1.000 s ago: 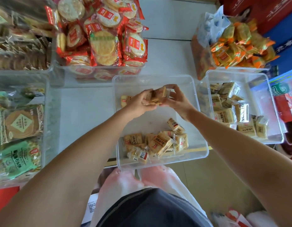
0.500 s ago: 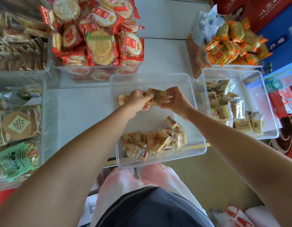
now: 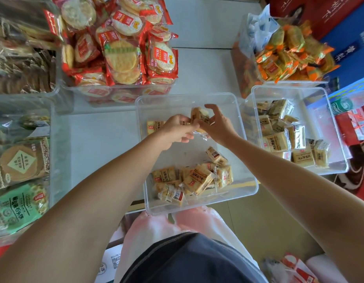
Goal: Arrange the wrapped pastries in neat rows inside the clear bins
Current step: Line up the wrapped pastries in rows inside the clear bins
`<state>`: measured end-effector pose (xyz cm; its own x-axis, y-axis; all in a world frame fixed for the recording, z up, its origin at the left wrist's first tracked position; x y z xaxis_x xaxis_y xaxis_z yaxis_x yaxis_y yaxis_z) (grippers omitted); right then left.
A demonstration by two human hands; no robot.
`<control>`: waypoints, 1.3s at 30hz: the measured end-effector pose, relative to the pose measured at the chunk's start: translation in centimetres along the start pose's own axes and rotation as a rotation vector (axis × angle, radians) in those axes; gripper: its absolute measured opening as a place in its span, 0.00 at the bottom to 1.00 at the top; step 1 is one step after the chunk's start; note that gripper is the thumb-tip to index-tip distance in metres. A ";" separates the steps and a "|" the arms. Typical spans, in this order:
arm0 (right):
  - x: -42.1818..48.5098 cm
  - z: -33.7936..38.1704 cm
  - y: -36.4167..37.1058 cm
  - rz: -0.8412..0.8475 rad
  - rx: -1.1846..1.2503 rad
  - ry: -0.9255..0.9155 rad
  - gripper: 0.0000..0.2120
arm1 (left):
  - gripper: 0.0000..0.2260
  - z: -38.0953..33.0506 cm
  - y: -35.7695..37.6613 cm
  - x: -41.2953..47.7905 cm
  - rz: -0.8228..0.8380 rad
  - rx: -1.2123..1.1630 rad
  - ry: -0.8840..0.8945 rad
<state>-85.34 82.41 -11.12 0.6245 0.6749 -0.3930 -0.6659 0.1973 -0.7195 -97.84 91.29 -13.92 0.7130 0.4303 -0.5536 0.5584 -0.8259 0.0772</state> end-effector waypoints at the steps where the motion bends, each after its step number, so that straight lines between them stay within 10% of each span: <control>1: -0.1 0.1 0.0 0.030 0.049 0.011 0.26 | 0.22 -0.1 0.1 0.0 0.004 -0.016 0.011; 6: 0.2 -0.9 -0.4 0.194 0.313 0.093 0.15 | 0.17 -0.3 -0.8 0.5 -0.013 0.082 0.084; 11: -0.1 -0.5 -0.6 0.031 -0.350 -0.378 0.38 | 0.13 0.0 -1.3 1.2 -0.061 0.193 0.085; 15: -0.3 -0.4 0.1 -0.068 -0.521 -0.620 0.28 | 0.09 -0.3 -0.4 1.5 0.035 0.281 0.097; 22: 0.3 -2.5 0.0 -0.250 -0.681 -0.439 0.23 | 0.21 1.6 -0.1 1.8 0.092 1.260 0.408; 25: 1.1 -2.6 1.1 -0.269 -0.762 -0.361 0.19 | 0.29 3.8 -0.3 2.6 0.243 1.500 0.273; 39: 4.3 -4.4 4.5 -0.155 -0.422 -0.223 0.14 | 0.30 6.1 -1.5 3.2 0.211 1.490 0.061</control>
<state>-83.83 83.03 -18.57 0.5697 0.8053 -0.1639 -0.3199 0.0335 -0.9469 -99.00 91.66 -20.88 0.7597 0.2427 -0.6033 -0.4571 -0.4605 -0.7609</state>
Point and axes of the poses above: each hand's wrist, its own x-axis towards the middle knuckle, its own y-axis out of the palm, z = x × y, the point moved 3 cm from there along x, towards the middle knuckle, and after that the axes turned 4 degrees about y, right-handed, at the moved point
